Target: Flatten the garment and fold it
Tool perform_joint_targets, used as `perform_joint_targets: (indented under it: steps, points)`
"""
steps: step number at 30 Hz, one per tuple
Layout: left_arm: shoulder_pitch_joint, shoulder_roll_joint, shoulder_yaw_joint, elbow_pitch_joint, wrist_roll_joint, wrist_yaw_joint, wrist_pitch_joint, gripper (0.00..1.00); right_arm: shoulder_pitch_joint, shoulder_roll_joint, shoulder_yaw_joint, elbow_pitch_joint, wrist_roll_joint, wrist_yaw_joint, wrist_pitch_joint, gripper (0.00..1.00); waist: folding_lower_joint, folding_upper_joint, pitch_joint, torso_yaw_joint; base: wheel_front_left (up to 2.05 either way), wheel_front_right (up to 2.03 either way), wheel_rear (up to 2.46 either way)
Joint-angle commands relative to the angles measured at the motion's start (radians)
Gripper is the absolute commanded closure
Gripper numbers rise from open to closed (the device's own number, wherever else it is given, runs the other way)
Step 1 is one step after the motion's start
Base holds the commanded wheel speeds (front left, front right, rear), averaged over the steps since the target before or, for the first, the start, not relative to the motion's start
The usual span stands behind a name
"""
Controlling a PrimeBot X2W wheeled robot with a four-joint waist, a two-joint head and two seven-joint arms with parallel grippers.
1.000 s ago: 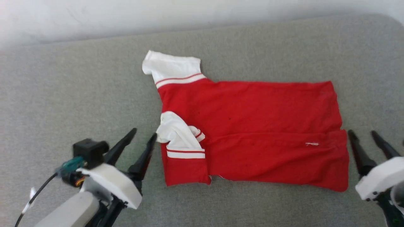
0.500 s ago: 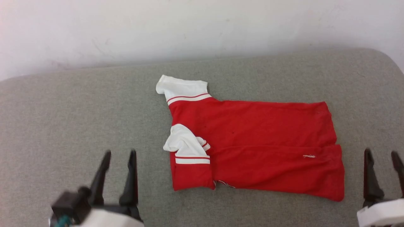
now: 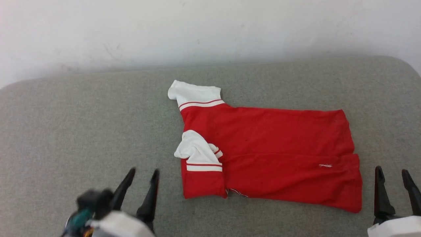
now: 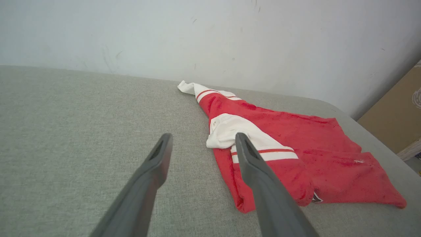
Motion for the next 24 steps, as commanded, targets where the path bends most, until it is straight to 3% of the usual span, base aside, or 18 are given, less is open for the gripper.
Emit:
perform_joint_targets:
  steps: [1,9,24]
  points:
    - [-0.055,0.013,-0.017,-0.008,-0.002,-0.015,0.058,0.0,-0.022,0.003,0.004,-0.001,-0.006,-0.001,-0.004,0.0,0.0,-0.0001,0.026,0.002,0.0,0.0,0.0]
    - [-0.189,0.026,-0.115,0.029,-0.053,-0.027,0.41,0.0,-0.05,0.003,0.029,0.041,0.007,-0.001,-0.013,0.0,0.0,-0.0001,0.094,-0.011,0.0,0.0,0.0]
    - [-0.235,-0.01,-0.168,0.157,-0.126,0.006,0.621,0.0,-0.08,0.003,0.045,0.084,0.0,-0.001,-0.023,0.0,0.0,-0.0001,0.126,-0.05,0.0,0.0,0.0]
